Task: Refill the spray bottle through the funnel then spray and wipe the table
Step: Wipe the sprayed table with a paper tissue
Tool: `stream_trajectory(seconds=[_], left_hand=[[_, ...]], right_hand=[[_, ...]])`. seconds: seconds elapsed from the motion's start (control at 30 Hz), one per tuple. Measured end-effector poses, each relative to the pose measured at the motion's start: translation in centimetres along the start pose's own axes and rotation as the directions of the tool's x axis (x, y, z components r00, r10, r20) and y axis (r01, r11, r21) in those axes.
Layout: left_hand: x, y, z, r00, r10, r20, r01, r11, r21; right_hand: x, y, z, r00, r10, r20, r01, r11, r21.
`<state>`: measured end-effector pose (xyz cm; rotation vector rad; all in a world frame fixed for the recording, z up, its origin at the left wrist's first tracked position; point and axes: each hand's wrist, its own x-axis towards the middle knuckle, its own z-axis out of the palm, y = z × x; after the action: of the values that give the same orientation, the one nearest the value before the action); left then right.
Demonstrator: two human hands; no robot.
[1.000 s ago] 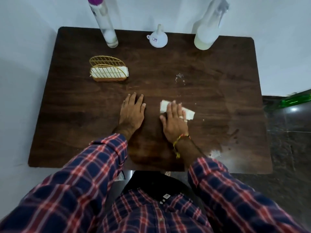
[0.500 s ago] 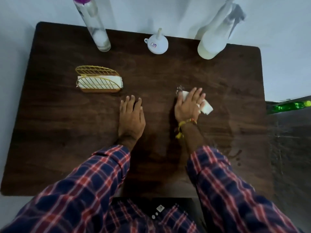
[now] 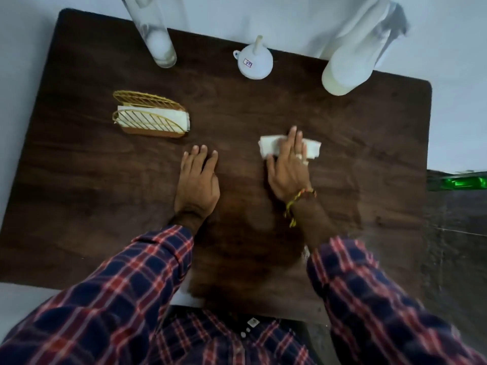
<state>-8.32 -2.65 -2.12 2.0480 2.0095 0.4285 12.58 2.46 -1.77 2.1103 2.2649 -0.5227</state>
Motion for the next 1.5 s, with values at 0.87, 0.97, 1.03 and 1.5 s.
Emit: stream_trajectory(seconds=[0.87, 0.97, 1.03, 1.5], left_hand=[[-0.3, 0.3, 0.2, 0.999, -0.001, -0.044, 0.001, 1.000, 0.007], [-0.7, 0.4, 0.0, 0.998, 0.055, -0.042, -0.054, 0.998, 0.031], [-1.4, 0.4, -0.1, 0.992, 0.117, -0.043, -0.116, 0.993, 0.034], [-14.8, 2.5, 0.5, 0.986, 0.154, 0.069, -0.145, 0.983, -0.116]], right_hand=[[-16.1, -0.7, 4.0, 0.999, -0.052, 0.010, 0.053, 0.996, -0.071], [-11.0, -0.7, 2.4, 0.993, 0.114, -0.014, -0.115, 0.992, -0.046], [-11.3, -2.6, 3.0, 1.000, 0.012, 0.024, -0.011, 0.997, -0.075], [-24.2, -4.6, 6.6, 0.987, -0.152, 0.059, 0.155, 0.986, -0.063]])
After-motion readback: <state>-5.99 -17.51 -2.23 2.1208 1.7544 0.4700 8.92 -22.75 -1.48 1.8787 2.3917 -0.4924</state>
